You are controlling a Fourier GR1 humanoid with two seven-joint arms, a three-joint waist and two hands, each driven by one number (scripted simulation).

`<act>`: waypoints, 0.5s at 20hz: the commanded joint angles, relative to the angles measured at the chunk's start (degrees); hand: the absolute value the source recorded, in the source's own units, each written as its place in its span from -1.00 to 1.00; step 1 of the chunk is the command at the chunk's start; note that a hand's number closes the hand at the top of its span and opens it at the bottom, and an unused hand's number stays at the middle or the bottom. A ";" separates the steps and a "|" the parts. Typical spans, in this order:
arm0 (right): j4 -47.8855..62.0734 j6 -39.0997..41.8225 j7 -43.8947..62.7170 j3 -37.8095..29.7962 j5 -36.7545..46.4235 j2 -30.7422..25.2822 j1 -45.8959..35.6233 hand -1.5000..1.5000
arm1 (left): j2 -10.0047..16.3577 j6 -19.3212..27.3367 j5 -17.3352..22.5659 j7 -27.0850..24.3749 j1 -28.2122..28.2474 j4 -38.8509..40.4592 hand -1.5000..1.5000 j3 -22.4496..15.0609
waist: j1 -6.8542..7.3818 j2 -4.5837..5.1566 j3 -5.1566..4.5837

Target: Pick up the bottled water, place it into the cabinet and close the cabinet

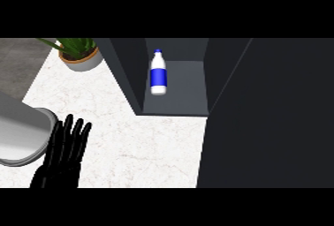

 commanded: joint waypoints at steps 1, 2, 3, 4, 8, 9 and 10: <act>-5.95 -1.12 5.91 12.42 10.45 3.01 -5.78 1.00 | 2.43 -2.55 1.95 -0.99 3.58 -1.77 -1.00 2.34 | 0.58 -0.11 -0.14; -4.92 -1.02 7.03 13.40 10.55 3.46 -7.77 1.00 | 2.38 -2.24 1.23 -0.98 3.43 -1.59 -1.00 1.95 | 0.58 -0.08 -0.15; -4.33 -2.01 8.75 13.19 10.06 4.84 -9.92 1.00 | 2.52 -2.93 2.35 -0.63 3.34 -2.68 -1.00 2.48 | 1.03 0.05 -0.22; -3.66 -1.34 9.00 13.87 10.80 4.33 -10.78 1.00 | 3.31 -4.12 3.30 -1.49 4.29 -1.57 -1.00 4.22 | 0.73 -0.12 -0.23; -1.51 -3.85 13.79 16.01 11.80 8.14 -16.66 1.00 | 3.56 -4.88 4.12 -1.77 4.21 -1.04 -1.00 5.93 | 0.05 -0.10 -0.24; -0.18 -4.99 13.64 15.74 11.47 8.17 -19.28 1.00 | 4.58 -5.51 4.84 -0.89 4.44 -2.27 -1.00 6.40 | 0.49 -0.07 -0.22; 0.78 -6.78 14.32 15.61 11.02 8.19 -20.81 1.00 | 5.35 -6.25 5.66 -0.73 5.10 -2.27 -1.00 7.32 | 0.71 0.01 -0.25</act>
